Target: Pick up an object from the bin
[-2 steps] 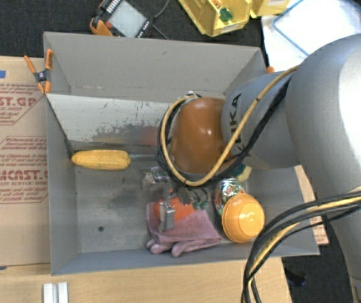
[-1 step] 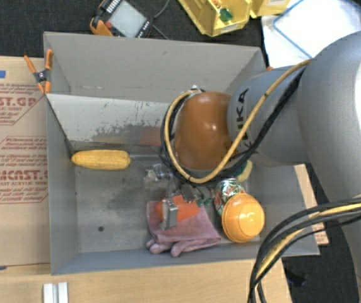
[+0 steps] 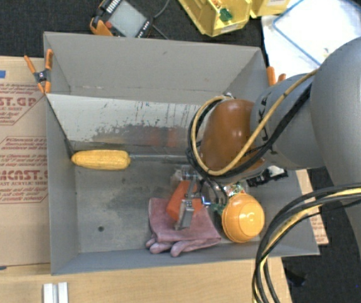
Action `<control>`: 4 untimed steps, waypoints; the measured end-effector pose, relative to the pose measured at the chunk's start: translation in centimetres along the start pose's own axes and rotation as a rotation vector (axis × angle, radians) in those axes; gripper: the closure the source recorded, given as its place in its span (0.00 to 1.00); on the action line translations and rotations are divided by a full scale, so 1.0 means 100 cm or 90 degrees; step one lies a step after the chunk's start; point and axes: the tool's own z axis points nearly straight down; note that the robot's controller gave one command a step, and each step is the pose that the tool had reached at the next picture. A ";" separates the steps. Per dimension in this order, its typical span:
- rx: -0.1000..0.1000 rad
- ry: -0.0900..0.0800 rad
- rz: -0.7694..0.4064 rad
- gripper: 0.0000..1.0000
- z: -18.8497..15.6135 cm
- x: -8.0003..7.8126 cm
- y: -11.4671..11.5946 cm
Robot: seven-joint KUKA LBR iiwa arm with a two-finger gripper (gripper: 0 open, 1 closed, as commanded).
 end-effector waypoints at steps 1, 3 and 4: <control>0.000 -0.002 -0.128 0.00 0.002 0.018 0.013; 0.001 -0.002 0.029 1.00 0.002 0.013 -0.076; 0.000 0.001 0.062 1.00 -0.094 0.010 -0.083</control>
Offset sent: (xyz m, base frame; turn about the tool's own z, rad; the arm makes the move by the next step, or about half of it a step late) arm -0.0184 -0.0753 -0.0023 0.0458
